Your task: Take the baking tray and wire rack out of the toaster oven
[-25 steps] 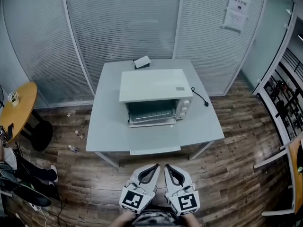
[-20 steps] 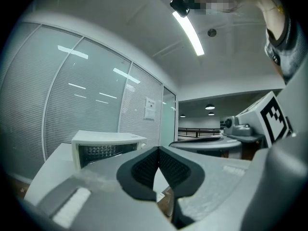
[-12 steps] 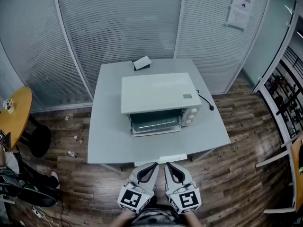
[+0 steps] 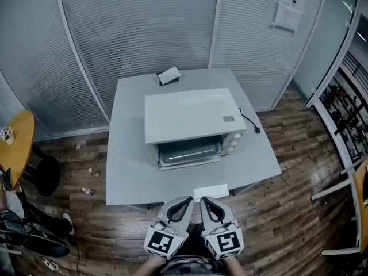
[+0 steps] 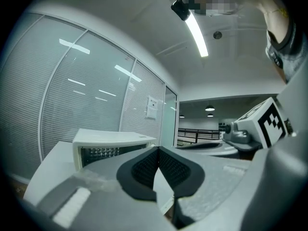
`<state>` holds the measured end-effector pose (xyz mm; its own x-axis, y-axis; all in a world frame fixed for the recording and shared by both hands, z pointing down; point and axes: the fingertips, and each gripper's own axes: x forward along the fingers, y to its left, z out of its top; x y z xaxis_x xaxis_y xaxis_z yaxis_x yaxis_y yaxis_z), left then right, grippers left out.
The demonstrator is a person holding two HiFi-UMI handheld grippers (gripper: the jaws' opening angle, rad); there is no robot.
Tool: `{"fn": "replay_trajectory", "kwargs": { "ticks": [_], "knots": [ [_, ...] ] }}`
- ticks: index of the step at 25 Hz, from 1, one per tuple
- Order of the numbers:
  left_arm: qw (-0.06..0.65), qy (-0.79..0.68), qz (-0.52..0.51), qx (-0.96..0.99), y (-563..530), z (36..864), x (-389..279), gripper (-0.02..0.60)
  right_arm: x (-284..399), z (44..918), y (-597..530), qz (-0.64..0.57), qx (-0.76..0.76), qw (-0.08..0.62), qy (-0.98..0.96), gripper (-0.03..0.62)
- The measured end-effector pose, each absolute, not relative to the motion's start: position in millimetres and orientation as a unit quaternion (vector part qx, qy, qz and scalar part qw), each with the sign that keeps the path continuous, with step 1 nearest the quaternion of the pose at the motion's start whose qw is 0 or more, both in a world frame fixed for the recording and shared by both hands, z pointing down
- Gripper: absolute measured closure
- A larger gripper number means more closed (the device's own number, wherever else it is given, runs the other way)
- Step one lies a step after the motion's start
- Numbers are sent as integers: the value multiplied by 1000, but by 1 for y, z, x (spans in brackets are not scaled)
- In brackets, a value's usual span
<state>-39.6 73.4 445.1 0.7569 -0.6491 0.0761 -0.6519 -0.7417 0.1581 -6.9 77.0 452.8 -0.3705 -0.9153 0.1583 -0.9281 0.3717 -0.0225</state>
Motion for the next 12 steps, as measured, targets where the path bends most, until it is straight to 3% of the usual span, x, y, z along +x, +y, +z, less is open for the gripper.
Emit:
{"fn": "replay_trajectory", "kwargs": {
  "ticks": [12],
  "knots": [
    [75, -387, 13, 919, -7, 433, -16, 578, 5, 440, -8, 46, 506, 48, -860, 591]
  ]
}}
